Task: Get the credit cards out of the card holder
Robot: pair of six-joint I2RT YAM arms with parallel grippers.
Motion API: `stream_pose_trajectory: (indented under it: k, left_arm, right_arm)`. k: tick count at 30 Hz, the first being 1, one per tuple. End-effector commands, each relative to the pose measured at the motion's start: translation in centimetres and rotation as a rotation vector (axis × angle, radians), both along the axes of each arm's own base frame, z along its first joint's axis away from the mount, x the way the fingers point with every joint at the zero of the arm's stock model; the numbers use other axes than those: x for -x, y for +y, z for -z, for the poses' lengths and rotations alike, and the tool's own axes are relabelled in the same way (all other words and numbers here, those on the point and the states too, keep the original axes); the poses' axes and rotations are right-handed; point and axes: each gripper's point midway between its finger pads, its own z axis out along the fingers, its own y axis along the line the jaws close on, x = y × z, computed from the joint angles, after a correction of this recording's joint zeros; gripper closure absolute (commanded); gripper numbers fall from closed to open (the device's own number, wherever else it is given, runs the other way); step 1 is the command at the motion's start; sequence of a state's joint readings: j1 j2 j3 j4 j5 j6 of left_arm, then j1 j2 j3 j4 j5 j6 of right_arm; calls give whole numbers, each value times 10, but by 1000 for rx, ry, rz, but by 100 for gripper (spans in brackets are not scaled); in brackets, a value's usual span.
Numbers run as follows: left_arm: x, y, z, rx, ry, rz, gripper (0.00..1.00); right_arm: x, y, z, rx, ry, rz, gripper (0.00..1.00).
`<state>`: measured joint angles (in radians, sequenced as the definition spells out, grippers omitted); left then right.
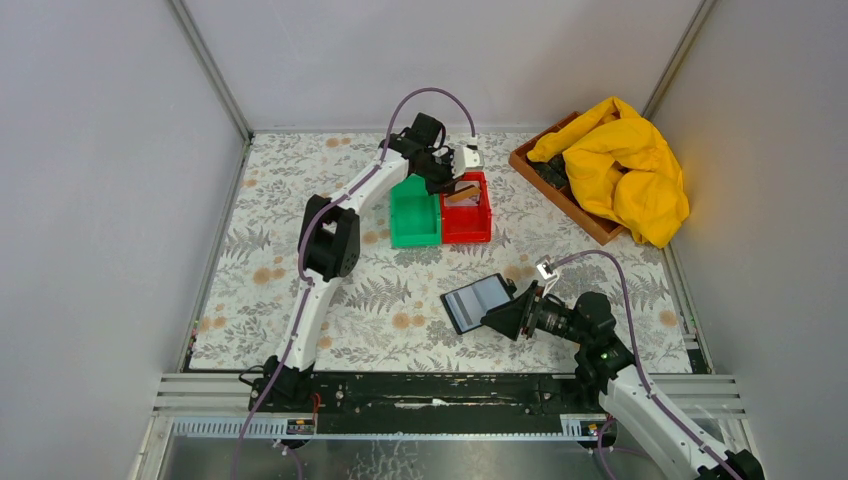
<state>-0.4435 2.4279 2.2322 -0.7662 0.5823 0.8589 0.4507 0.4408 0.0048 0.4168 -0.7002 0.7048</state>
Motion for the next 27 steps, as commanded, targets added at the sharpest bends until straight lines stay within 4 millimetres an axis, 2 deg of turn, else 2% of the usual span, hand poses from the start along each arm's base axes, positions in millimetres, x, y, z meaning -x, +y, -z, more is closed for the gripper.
stream_pose_trajectory:
  k: [1,6,10,17,21,27]
  left_arm:
    - [-7,6,-3,-38,-37,1,100]
    - [-11,15,10,-41,-11,-17,100]
    - [-14,16,12,-34,-6,-29,100]
    - [-2,18,-6,-19,-18,-3,100]
    - [5,20,-8,-26,-2,6,100]
    - [5,18,-22,7,-27,-22,100]
  right_arm:
    - [6,-1,19,8,15,-12,43]
    - [6,-1,20,10,20,-17,43]
    - [6,-1,20,11,22,-16,43]
    - [6,-1,21,13,23,-14,43]
    - [6,-1,21,13,22,-12,43]
    - [7,-1,22,14,20,-16,44]
